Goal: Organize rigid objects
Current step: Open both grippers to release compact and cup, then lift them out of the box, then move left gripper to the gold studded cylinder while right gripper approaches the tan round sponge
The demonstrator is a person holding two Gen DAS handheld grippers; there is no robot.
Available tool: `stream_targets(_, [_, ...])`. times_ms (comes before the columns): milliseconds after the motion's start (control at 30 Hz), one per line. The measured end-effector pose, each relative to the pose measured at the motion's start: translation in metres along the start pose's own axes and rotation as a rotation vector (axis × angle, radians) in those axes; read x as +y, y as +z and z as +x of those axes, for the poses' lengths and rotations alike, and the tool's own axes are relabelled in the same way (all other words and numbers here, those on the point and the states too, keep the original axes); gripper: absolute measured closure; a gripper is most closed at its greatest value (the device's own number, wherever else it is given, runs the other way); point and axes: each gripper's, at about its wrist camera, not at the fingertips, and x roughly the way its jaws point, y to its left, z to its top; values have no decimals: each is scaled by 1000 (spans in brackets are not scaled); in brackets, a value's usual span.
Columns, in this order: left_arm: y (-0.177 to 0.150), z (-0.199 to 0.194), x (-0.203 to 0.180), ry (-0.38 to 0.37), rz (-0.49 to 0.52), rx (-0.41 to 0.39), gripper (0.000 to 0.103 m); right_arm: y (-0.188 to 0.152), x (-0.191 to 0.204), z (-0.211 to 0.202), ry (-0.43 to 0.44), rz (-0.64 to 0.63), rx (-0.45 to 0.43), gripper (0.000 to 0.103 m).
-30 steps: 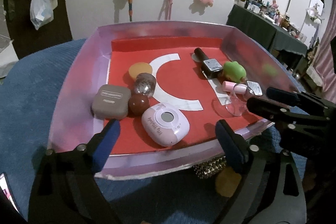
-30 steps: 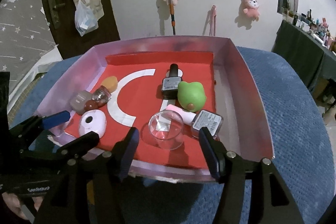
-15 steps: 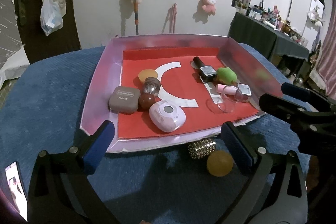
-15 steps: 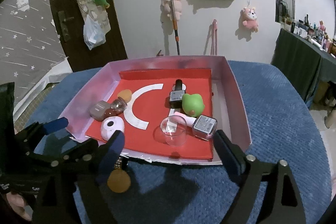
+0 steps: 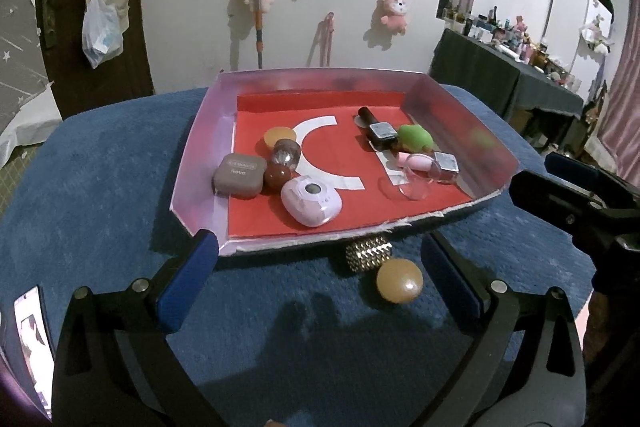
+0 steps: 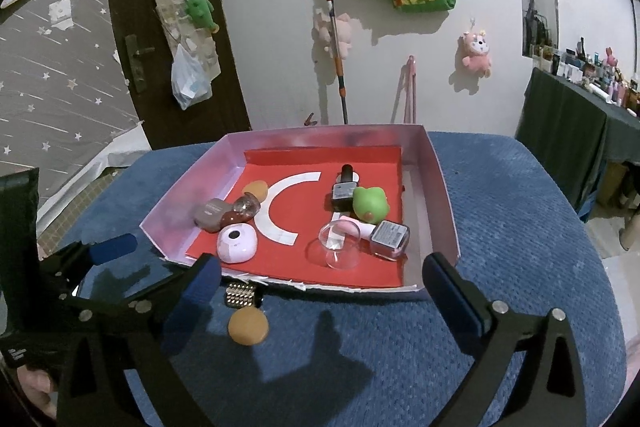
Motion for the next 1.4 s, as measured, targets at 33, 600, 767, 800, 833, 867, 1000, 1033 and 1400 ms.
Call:
stream_targets(33, [-1,-1,0,1,0,1,0,-1,1,-2,1,-1,-3,0])
stream_targets(600, [-30,-8,6,2,-10,46,0,-26,11,-15,32,-4,8,0])
stream_targets(767, [-38,0,13,-11,-25,81,0,-37,13,-6,28,-10,39,0])
stream_targets(800, [-40,2,14,-11,-26,87,0,-40,14,-3,24,-12,50,0])
stream_targets(833, [-41,4,14,-9,-28,93,0,-43,14,-1,23,-14,57,0])
stream_targets(867, [-43,6,16,-8,-30,100,0,-45,14,2,21,-15,66,0])
stream_targets(1000, [-46,10,20,-12,-40,114,0,-54,16,17,21,-24,106,0])
stream_targets(1033, [-47,10,21,-13,-42,116,0,-55,16,20,18,-26,112,0])
stream_targets(1400, [-54,15,53,31,-103,134,0,-58,27,62,37,-45,201,0])
